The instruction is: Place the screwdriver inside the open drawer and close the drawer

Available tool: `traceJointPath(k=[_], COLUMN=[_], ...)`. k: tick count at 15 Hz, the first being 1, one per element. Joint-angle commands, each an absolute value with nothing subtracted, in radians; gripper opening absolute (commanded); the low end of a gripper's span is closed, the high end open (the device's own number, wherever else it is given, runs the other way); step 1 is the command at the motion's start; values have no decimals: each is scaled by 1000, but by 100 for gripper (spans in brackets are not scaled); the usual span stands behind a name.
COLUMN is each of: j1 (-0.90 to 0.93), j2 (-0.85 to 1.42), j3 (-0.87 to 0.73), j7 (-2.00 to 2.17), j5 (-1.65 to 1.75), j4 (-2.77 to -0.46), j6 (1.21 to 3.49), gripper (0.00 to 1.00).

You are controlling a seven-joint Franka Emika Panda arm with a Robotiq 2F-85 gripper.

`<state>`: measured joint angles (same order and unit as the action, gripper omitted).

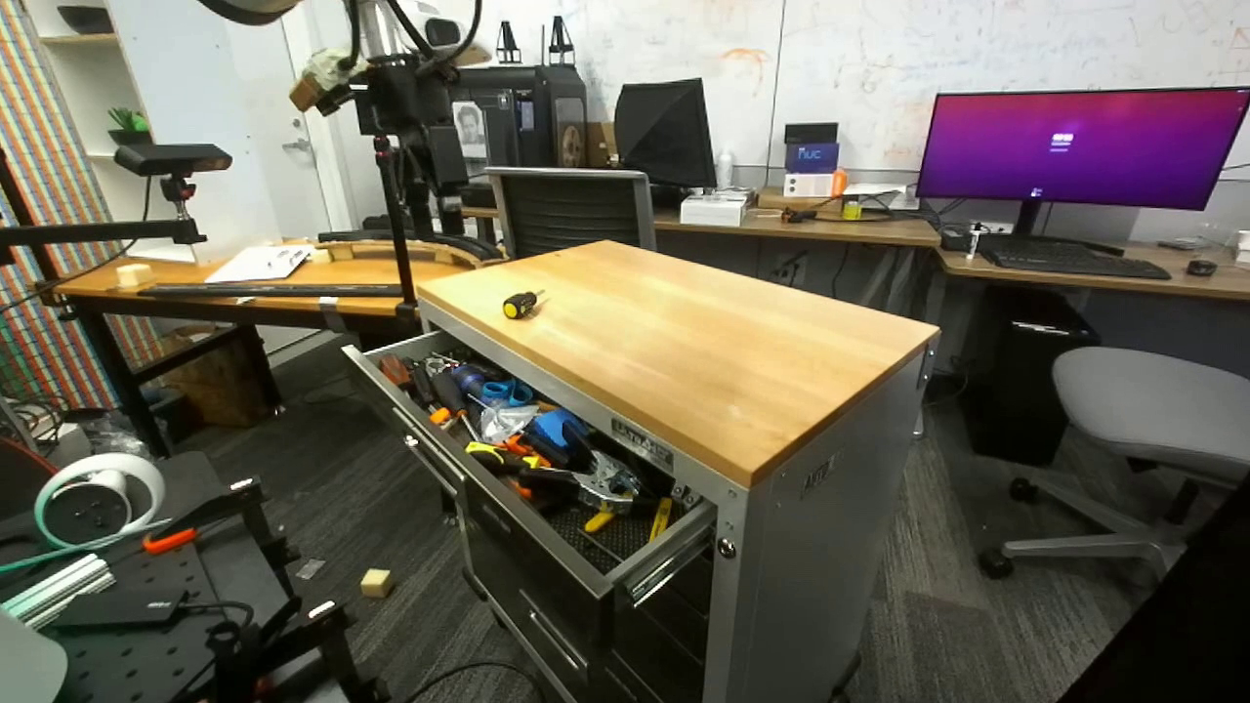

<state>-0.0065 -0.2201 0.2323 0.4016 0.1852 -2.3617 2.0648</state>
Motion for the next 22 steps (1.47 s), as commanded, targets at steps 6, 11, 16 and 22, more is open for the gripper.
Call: traceJointPath(k=[6, 11, 16, 22], j1=[71, 144, 172, 173], j2=[106, 209, 289, 302], j3=[180, 136, 108, 84], j7=[439, 549, 521, 467], j5=[214, 299, 244, 159], j4=[-2167, -2127, -2078, -2094], j6=[2242, 2381, 2428, 2459], gripper=[100, 100, 100, 100])
